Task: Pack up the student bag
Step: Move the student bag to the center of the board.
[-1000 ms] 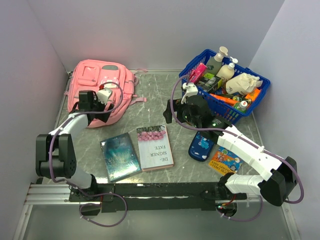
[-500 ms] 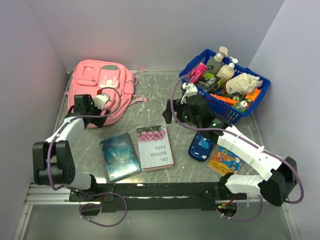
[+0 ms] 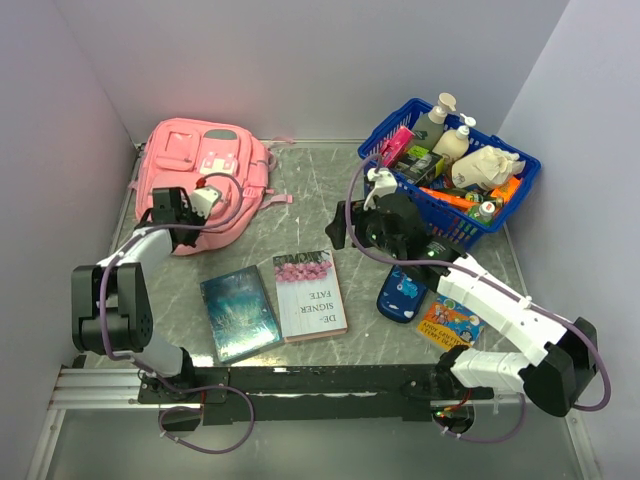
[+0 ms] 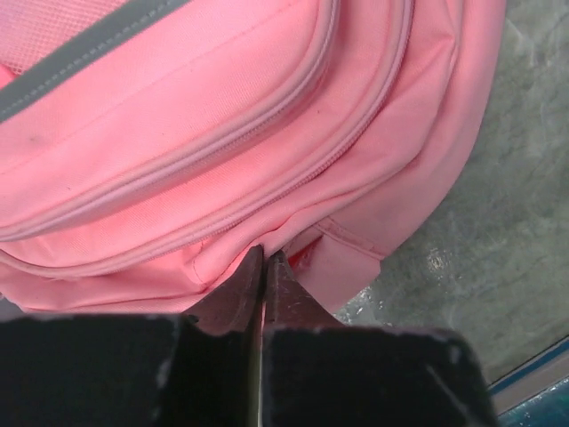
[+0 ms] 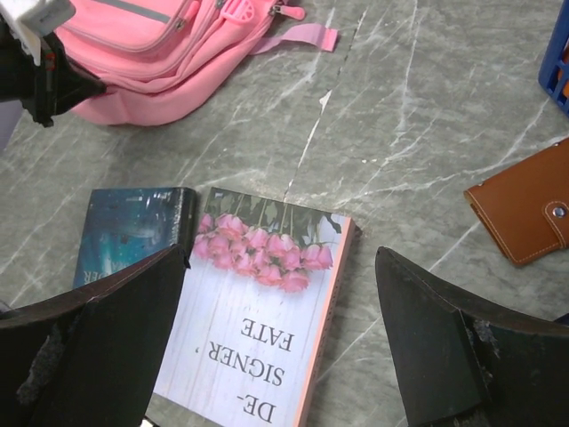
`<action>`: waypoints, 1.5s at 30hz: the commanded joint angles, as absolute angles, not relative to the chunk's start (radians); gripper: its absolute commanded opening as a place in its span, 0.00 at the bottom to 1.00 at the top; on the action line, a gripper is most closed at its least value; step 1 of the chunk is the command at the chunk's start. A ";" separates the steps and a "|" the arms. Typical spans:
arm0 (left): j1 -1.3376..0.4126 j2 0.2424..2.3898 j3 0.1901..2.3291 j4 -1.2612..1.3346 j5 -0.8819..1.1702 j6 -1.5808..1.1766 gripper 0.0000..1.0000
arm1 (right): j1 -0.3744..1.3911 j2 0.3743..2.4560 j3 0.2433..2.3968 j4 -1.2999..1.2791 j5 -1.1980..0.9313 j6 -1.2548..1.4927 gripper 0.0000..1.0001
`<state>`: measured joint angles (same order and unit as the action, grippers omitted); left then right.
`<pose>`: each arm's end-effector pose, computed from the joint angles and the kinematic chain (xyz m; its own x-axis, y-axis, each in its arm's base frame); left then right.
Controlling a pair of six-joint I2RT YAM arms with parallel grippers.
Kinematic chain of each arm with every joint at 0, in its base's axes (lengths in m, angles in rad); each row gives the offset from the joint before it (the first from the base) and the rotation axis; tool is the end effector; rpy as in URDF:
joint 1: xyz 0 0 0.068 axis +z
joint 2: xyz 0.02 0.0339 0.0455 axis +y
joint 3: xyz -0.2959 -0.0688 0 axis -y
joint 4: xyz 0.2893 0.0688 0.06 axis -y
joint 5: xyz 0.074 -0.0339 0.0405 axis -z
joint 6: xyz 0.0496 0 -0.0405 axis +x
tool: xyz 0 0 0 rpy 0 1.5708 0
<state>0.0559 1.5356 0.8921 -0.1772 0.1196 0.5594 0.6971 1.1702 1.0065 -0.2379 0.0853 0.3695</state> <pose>0.3608 0.0143 0.1935 -0.6055 0.4938 -0.6241 0.4095 0.8657 0.2878 0.2430 0.1980 0.3498 -0.4888 0.0601 -0.8703 -0.4322 0.8499 0.3014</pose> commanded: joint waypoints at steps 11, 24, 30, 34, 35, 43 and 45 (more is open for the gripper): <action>0.069 1.296 1.210 -0.429 0.412 0.305 0.01 | 0.690 1.074 0.977 -0.175 0.074 0.360 0.83; -0.139 1.097 1.425 -0.747 0.596 0.250 0.01 | 0.687 1.048 0.956 -0.210 0.106 0.364 0.82; -0.328 1.072 1.313 -0.821 0.646 0.229 0.07 | 0.673 1.086 0.960 -0.261 0.133 0.390 0.82; -0.357 1.074 1.256 -0.857 0.750 0.256 0.63 | 0.670 1.100 0.950 -0.262 0.143 0.396 0.84; -0.357 1.078 1.256 -0.889 0.773 0.267 0.76 | 0.669 1.100 0.948 -0.264 0.146 0.396 0.86; -0.328 1.130 1.304 -0.766 0.559 0.264 0.99 | 0.669 1.160 0.953 -0.241 0.107 0.399 0.90; -0.289 1.155 1.269 -0.688 0.476 0.276 0.99 | 0.669 1.193 0.963 -0.224 0.091 0.397 0.90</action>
<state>-0.3420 1.1183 1.2720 -0.8440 0.6277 0.2672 0.6746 1.1473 0.9428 -0.2691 0.1204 0.3862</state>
